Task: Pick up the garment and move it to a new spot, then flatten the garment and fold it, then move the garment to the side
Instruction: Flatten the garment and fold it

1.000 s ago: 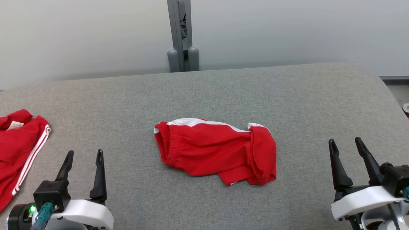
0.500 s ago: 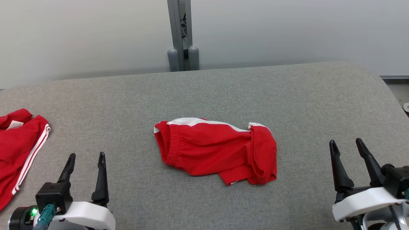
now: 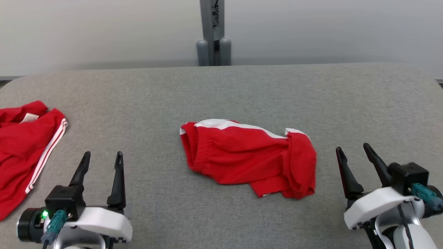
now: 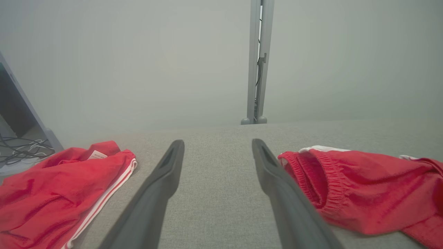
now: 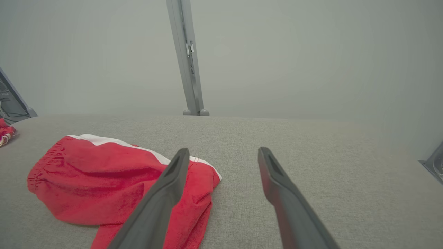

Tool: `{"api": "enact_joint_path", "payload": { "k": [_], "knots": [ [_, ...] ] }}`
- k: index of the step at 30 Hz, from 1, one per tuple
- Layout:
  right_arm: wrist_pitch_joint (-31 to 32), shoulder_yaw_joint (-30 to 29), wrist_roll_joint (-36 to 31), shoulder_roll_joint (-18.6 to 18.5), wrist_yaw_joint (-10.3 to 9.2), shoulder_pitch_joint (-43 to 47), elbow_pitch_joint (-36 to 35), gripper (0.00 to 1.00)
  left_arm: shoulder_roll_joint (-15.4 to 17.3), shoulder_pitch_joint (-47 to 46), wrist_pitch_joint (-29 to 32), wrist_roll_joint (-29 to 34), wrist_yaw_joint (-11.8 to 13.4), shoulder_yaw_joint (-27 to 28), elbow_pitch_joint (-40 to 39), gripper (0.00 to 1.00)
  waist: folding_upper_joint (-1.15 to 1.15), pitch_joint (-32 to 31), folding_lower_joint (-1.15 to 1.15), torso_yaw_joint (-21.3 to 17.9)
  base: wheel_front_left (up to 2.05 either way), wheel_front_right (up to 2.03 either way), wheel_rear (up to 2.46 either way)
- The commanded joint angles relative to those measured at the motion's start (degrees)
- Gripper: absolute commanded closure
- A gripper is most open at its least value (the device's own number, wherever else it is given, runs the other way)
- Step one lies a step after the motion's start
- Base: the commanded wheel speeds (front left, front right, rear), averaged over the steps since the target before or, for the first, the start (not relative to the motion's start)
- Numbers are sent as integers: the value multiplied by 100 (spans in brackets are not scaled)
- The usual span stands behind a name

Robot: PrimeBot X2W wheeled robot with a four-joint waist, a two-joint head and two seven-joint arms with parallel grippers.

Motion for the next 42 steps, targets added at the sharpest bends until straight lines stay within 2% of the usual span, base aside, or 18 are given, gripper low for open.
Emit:
{"api": "enact_joint_path", "payload": {
  "k": [1, 2, 9, 17, 22, 26, 27, 28, 29, 30, 31, 32, 33, 37, 42],
  "knots": [
    [45, 49, -87, -29, 11, -182, 152, 0, -19, -143, -39, 48, -49, -21, 2, 0, 0, 148, 0, 192, 0, 0, 0],
    [60, 130, -123, -28, 11, -367, 371, 0, -52, -249, -65, 53, -97, -70, 33, 0, 0, 257, 0, 352, 0, 0, 0],
    [77, 399, -145, -200, 11, -1193, 1342, 0, -209, -585, -186, 10, -290, -198, 207, 0, 0, 690, 0, 841, 0, 0, 0],
    [600, 665, -67, -471, 10, -2107, 2509, 0, -377, -860, -419, -38, -439, -271, 543, 0, 0, 987, 0, 1064, 0, 0, 0],
    [1118, 717, 48, -660, 7, -2220, 2659, 0, -434, -973, -531, -51, -466, -277, 686, 0, 0, 1086, 0, 1032, 0, 0, 0],
    [1339, 640, 112, -763, 6, -2090, 2458, 0, -451, -1002, -589, -52, -493, -286, 784, 0, 0, 1125, 0, 942, 0, 0, 0],
    [1359, 625, 140, -762, 6, -2055, 2363, 9, -455, -1023, -610, -57, -490, -284, 796, 0, 0, 1133, 0, 916, 0, 0, 0],
    [1397, 604, 160, -763, 6, -2023, 2267, 9, -455, -1044, -625, -59, -494, -276, 804, 0, 0, 1148, 0, 885, 0, 0, 0],
    [1429, 576, 174, -772, 6, -1971, 2196, 58, -455, -1065, -629, -56, -495, -276, 820, 0, 0, 1154, 0, 861, 0, 0, 0],
    [1450, 543, 208, -762, 6, -1915, 2098, 71, -454, -1082, -632, -57, -501, -274, 830, 0, 0, 1161, 0, 834, 0, 0, 0],
    [1483, 496, 221, -760, 6, -1855, 2005, 91, -455, -1095, -646, -61, -507, -272, 836, 0, 0, 1168, 0, 812, 0, 0, 0],
    [1483, 496, 221, -760, 6, -1855, 2005, 91, -455, -1095, -646, -61, -507, -272, 836, 0, 0, 1168, 0, 812, 0, 0, 0],
    [1519, 445, 245, -750, 6, -1779, 1922, 100, -453, -1093, -657, -66, -514, -270, 845, 0, 0, 1168, 0, 790, 0, 0, 0],
    [1587, 266, 358, -683, 6, -1467, 1592, 100, -439, -1111, -682, -87, -530, -257, 863, 0, 0, 1183, 0, 706, 0, 0, 0],
    [1348, -244, 378, -491, 7, -1148, 1288, 100, -408, -1161, -680, -79, -531, -271, 887, 0, 0, 1175, 0, 633, 0, 0, 0]
  ]
}}
